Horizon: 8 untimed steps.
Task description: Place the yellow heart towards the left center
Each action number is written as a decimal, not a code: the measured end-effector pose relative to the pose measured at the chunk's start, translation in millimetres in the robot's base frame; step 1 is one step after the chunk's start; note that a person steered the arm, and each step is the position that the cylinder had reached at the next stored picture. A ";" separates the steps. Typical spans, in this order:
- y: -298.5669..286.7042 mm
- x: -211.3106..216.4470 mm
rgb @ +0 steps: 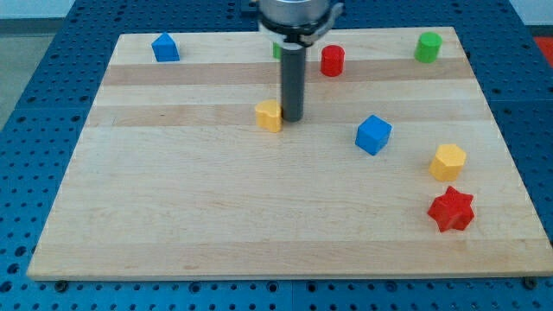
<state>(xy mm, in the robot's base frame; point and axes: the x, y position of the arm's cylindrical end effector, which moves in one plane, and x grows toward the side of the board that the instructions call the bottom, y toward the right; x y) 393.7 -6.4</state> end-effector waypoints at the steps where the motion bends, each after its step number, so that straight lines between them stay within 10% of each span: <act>1: -27.1 11.0; 8: -180.3 18.1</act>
<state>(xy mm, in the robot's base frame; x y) 411.7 -186.7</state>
